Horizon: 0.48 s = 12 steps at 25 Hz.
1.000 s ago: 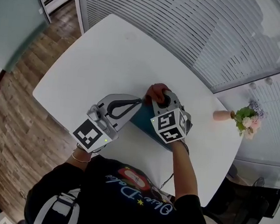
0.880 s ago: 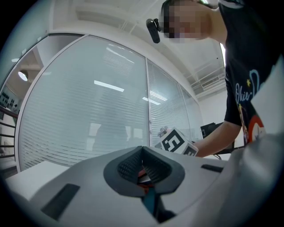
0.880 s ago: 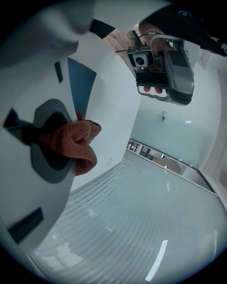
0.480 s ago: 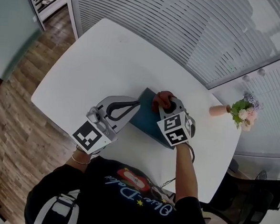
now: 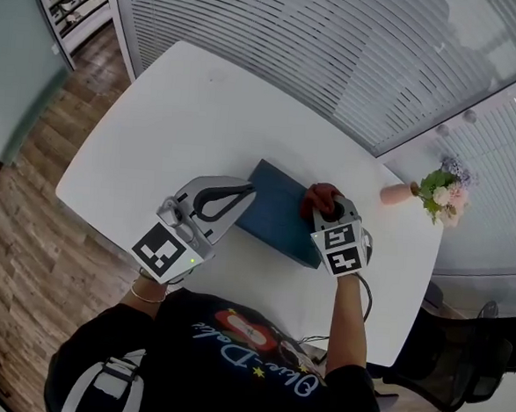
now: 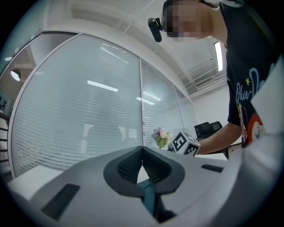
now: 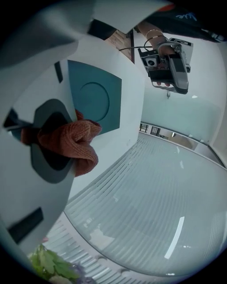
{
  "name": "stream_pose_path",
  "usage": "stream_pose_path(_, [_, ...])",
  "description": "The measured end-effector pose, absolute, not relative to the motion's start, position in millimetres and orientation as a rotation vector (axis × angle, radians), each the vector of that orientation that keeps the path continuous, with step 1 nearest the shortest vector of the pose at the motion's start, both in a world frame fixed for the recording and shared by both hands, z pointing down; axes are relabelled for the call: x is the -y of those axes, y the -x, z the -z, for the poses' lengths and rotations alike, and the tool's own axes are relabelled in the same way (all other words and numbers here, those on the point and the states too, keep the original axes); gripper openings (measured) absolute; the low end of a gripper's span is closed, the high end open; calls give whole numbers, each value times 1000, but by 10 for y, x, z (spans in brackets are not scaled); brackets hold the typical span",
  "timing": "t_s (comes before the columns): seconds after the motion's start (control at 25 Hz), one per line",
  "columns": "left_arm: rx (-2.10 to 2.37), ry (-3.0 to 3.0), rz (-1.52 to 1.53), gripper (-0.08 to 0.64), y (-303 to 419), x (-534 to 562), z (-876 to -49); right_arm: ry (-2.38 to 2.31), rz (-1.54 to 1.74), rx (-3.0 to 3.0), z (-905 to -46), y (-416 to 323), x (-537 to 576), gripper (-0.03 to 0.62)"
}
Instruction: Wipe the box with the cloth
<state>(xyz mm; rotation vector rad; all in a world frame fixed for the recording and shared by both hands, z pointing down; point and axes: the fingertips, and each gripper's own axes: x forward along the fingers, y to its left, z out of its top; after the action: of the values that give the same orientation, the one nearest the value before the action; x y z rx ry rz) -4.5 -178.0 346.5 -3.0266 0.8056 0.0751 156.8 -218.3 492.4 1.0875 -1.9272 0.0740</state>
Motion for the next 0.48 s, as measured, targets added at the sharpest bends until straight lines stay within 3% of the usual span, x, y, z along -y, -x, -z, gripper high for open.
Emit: stream_pose_path(0.48, [-786,3025,-81,3,-47,1730,-3441,-1211,-163,1852,-4937,-2109,1919,25])
